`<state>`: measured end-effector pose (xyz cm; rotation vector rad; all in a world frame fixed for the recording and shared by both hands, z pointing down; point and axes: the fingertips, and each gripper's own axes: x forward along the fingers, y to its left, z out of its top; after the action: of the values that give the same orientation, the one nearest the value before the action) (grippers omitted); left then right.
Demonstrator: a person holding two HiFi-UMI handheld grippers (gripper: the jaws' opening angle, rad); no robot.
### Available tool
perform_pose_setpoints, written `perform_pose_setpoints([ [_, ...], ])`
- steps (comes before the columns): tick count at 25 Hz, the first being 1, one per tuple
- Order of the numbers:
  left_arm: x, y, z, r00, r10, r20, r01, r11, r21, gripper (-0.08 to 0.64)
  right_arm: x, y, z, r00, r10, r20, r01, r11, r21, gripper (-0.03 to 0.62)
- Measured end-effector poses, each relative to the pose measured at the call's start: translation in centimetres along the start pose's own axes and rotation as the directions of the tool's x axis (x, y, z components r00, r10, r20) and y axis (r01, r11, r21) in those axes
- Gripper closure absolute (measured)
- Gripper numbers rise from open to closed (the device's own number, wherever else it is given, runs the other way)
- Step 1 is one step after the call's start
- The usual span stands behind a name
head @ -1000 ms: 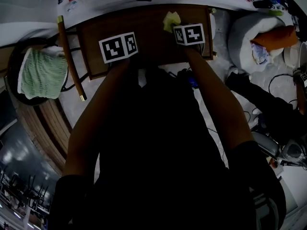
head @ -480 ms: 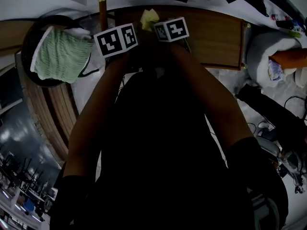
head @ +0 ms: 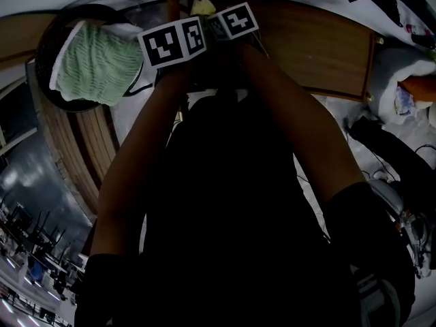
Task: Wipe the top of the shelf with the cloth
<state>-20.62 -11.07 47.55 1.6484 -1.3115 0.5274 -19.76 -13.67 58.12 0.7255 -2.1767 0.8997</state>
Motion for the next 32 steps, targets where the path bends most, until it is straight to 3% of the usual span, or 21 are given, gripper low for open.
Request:
perform_pose_setpoints([
  [10, 0.7, 0.4, 0.6, 1.0, 0.028, 0.004, -0.028, 1.0, -0.012, 0.549, 1.3, -0.3, 0.1, 0.999, 0.022, -0.046, -0.022, 1.0, 0.002, 0.548],
  [18, 2.8, -1.4, -0.7, 0.999, 0.023, -0.026, -0.023, 0.999, -0.032, 0.549, -1.3, -3.8, -1.1, 0.997, -0.037, -0.075, 0.034, 0.998, -0.043, 0.548],
  [32, 8.5, -12.4, -2.7, 0.996, -0.036, -0.078, 0.038, 0.999, 0.021, 0.549, -9.7, -14.3, -4.8, 0.991, -0.116, -0.074, 0.117, 0.993, 0.017, 0.548],
])
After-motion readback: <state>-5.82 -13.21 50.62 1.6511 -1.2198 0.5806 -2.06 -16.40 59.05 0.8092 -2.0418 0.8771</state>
